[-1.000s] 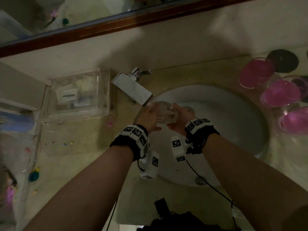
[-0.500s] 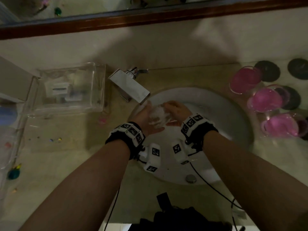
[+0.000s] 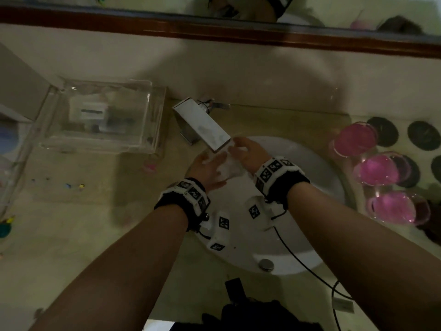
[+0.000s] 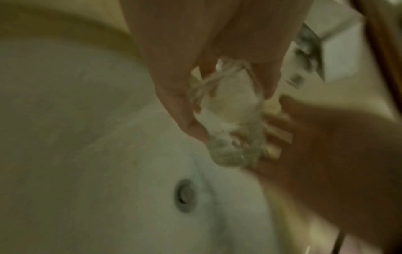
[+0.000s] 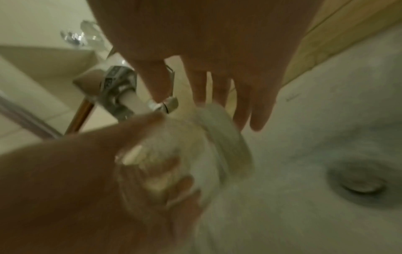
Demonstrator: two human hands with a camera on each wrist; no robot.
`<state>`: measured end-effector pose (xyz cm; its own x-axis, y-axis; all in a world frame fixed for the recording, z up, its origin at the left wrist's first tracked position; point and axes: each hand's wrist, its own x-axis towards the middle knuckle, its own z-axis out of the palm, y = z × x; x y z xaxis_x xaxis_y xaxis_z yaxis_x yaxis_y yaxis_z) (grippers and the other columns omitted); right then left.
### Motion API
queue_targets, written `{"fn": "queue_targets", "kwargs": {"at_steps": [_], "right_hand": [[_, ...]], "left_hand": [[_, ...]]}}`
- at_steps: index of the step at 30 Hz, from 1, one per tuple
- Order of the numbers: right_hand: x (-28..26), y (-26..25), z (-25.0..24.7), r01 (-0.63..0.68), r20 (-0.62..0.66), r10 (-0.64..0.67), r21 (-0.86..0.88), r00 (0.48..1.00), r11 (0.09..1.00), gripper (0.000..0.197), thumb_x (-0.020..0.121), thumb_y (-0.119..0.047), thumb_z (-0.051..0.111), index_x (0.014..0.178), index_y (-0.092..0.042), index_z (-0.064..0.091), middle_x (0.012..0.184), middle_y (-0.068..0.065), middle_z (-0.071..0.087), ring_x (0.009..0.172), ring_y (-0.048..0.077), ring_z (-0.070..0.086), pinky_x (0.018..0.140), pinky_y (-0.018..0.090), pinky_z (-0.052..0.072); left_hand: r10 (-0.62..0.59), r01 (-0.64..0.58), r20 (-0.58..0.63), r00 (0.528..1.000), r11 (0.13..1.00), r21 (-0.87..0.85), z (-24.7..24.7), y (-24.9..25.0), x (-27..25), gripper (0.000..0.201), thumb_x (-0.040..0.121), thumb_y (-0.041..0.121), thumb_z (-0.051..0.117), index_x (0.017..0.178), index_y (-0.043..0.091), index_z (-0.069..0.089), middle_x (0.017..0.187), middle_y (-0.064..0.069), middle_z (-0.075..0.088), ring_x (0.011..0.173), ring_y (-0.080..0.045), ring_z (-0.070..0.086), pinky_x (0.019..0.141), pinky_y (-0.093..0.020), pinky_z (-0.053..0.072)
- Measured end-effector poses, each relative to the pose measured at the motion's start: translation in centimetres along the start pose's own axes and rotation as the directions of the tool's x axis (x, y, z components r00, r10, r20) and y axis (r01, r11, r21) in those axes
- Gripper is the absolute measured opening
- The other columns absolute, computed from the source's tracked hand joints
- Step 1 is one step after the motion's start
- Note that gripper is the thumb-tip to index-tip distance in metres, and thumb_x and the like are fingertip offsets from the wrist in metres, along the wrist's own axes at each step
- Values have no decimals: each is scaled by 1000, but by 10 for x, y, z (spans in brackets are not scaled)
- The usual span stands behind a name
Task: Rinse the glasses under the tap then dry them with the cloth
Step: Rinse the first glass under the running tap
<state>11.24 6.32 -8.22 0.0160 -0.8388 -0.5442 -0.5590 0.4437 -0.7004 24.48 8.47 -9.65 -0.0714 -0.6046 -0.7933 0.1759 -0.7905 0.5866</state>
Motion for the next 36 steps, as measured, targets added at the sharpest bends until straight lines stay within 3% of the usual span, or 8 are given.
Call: {"fn": "queue_targets", "kwargs": {"at_steps": [4,10,14,18,22,25,29,36], "right_hand": [[14,-24,-20,78,-92,-79,-16,993,997,49,99,-21,45,146,-13,33,147,10,39,135,26,37,108,30,29],[22,-38,-38,128,18,-127,-91,992,988,47,102,-15,37,148,-11,26,151,6,33,135,21,35,96,11,25],[19,-20,-47,-17,53,23,-126,998,992,42,102,-26,40,142,-15,42,146,7,42,130,24,44,95,22,33],[1,9,-48,-162,124,182,-157,975,974,53,97,-46,43,140,-16,44,145,6,43,130,26,44,108,33,35],[-25,20,-55,-315,151,287,212,946,925,41,92,-53,48,103,-14,57,91,4,62,80,24,63,75,37,57],[-34,22,-67,-180,40,176,194,984,964,32,93,-50,49,87,-18,51,90,5,60,70,20,57,59,28,48],[-45,26,-82,20,-50,-19,8,999,1000,38,78,-61,56,89,-26,48,92,-2,55,88,25,57,72,35,47],[-71,27,-112,179,-117,-229,-332,966,926,52,88,-52,54,127,-18,48,119,3,56,103,23,56,79,30,41]], "left_hand": [[309,-217,-67,949,791,572,5,-5,5,49,80,38,77,118,18,54,117,-1,57,100,-21,57,89,-34,49],[407,-276,-63,911,717,640,16,-7,8,67,81,33,77,135,8,46,128,-3,56,115,-19,54,76,-11,32],[310,-219,-104,945,837,502,19,-3,12,58,81,35,76,128,12,50,123,0,57,97,-17,57,88,-33,51],[72,-59,-123,990,993,105,33,-2,6,42,87,29,71,122,19,51,120,-5,53,95,-22,57,71,-41,58],[-94,106,88,992,984,-146,55,-7,-4,28,98,37,50,115,16,59,117,-8,62,94,-22,62,63,-32,52],[-98,163,225,969,943,-290,72,-8,-13,34,101,35,39,105,10,62,101,-11,66,84,-24,62,66,-33,55],[-125,184,224,966,947,-263,88,-3,-22,42,98,50,44,109,13,60,105,-16,61,91,-32,60,89,-45,49],[-170,229,319,932,961,-155,108,-3,-30,66,87,65,50,135,19,54,139,-19,50,112,-39,55,99,-53,42]]}}
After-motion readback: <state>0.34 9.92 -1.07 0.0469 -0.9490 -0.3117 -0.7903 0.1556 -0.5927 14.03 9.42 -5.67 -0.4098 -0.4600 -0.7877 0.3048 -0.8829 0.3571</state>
